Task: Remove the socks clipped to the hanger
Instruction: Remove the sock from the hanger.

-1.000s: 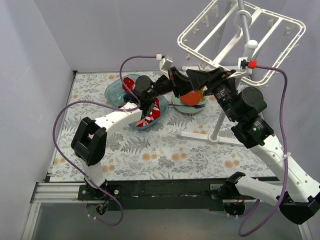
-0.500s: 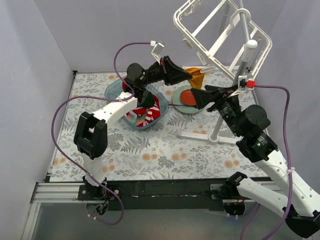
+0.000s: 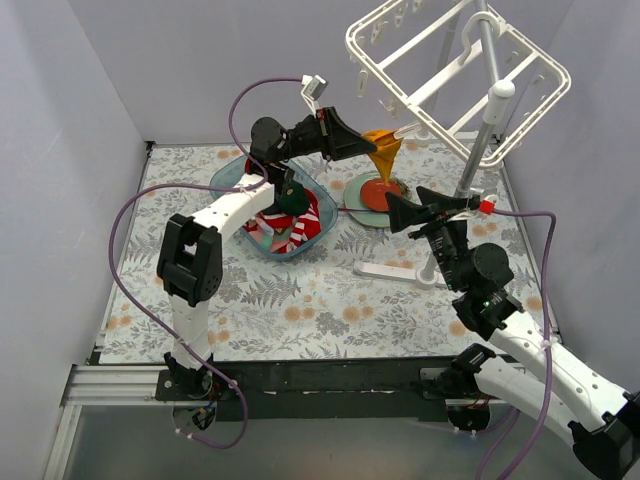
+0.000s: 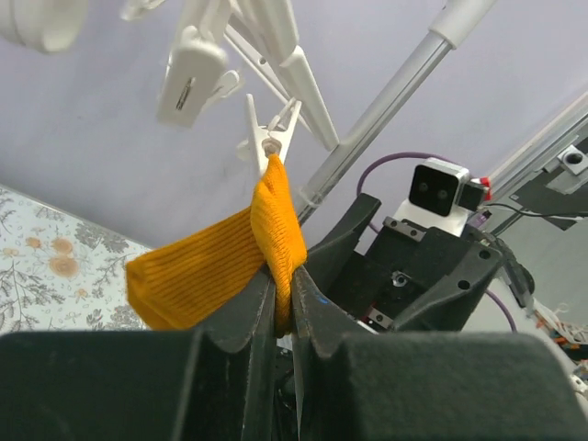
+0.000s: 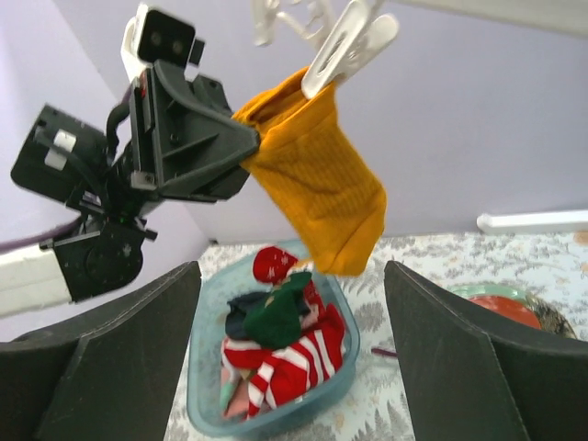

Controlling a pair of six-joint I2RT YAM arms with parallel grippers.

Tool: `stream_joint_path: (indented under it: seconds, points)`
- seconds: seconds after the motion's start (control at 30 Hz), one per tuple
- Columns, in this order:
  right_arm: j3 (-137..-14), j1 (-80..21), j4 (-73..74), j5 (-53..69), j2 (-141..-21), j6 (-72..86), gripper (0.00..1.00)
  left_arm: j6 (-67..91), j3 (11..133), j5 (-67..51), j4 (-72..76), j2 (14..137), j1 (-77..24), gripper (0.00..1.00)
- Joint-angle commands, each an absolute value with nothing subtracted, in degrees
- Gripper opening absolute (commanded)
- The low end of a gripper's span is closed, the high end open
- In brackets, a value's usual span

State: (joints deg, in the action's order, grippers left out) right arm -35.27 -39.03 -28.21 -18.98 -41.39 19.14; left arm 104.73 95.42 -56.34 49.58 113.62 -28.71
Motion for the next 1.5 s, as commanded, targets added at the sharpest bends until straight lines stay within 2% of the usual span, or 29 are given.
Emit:
stream_joint_path:
  seconds: [0.0,0.2,0.43,0.63,0.9,1.47]
  points:
    - [-32.70,-39.11,-48.76,-25.48,-43.93,18.54,0.88,110.03,99.14,-58.62,52.38,113.82,-27.25,0.01]
    - [-33.13,-39.20,-63.16,-29.44,-51.39,19.86,0.92,113.11,102.30,-59.24,51.86,116.28,-26.63,0.00]
    - [-36.56,-39.02,-72.76,-30.58,-60.28,21.53,0.94,117.07,104.94,-59.94,52.21,118.12,-26.19,0.00]
    - [-40.43,-37.80,-74.71,-30.32,-65.56,23.90,0.96,118.30,105.29,-60.82,51.68,118.39,-25.84,0.00]
    - [-42.36,-33.49,-74.88,-26.29,-70.22,35.41,0.95,121.72,106.43,-61.43,53.61,119.62,-25.14,0.00]
    - [-49.13,-32.70,-72.69,-24.43,-76.72,36.04,0.89,123.40,107.84,-61.96,53.96,120.15,-25.14,0.00]
